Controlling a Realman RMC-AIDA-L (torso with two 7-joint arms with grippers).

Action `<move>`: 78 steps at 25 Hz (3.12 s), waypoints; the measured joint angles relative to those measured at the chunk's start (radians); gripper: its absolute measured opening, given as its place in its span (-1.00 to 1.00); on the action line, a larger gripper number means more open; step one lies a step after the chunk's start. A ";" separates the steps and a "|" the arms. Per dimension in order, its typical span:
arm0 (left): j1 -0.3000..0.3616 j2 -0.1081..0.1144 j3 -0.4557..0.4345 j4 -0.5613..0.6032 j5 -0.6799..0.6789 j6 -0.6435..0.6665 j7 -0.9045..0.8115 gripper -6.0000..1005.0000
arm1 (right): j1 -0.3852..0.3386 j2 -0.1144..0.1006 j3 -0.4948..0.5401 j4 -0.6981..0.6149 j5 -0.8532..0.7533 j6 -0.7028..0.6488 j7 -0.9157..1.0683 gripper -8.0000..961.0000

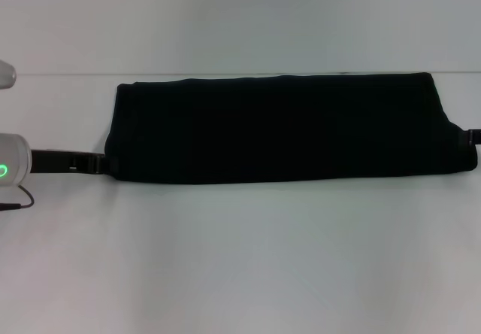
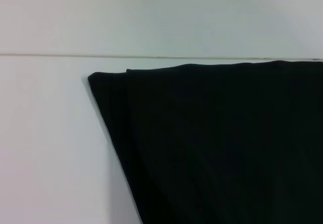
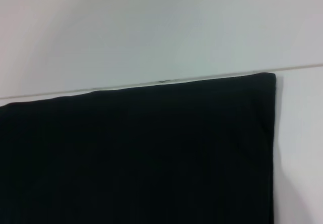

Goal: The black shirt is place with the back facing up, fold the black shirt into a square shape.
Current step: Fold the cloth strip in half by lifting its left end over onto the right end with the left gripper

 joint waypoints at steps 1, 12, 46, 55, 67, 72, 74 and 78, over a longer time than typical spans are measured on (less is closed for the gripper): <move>-0.001 0.000 0.000 -0.001 0.000 -0.001 0.000 -0.28 | 0.001 0.001 -0.005 0.007 0.000 0.010 0.000 0.76; -0.016 0.005 0.000 -0.027 0.000 -0.012 0.013 -0.99 | 0.011 0.018 -0.035 0.061 -0.002 0.069 -0.004 0.73; 0.018 0.017 -0.009 -0.013 0.001 0.002 0.016 -0.99 | -0.073 0.005 0.014 -0.006 0.034 -0.020 -0.036 -0.91; 0.016 0.017 -0.008 -0.016 0.001 0.000 0.028 -0.99 | -0.041 0.034 0.006 0.019 0.029 0.047 -0.031 -0.87; 0.011 0.018 -0.002 -0.021 0.001 -0.002 0.029 -0.99 | -0.032 0.054 0.002 0.030 0.028 0.114 -0.035 -0.34; 0.011 0.018 -0.001 -0.022 0.001 -0.003 0.029 -0.99 | -0.017 0.064 -0.030 0.063 0.028 0.179 -0.037 -0.28; 0.011 0.019 -0.001 -0.022 0.001 -0.004 0.029 -0.99 | -0.012 0.066 -0.035 0.070 0.028 0.190 -0.037 -0.28; 0.010 0.020 -0.001 -0.022 0.001 -0.006 0.030 -0.99 | -0.005 0.068 -0.060 0.077 0.028 0.195 -0.038 -0.33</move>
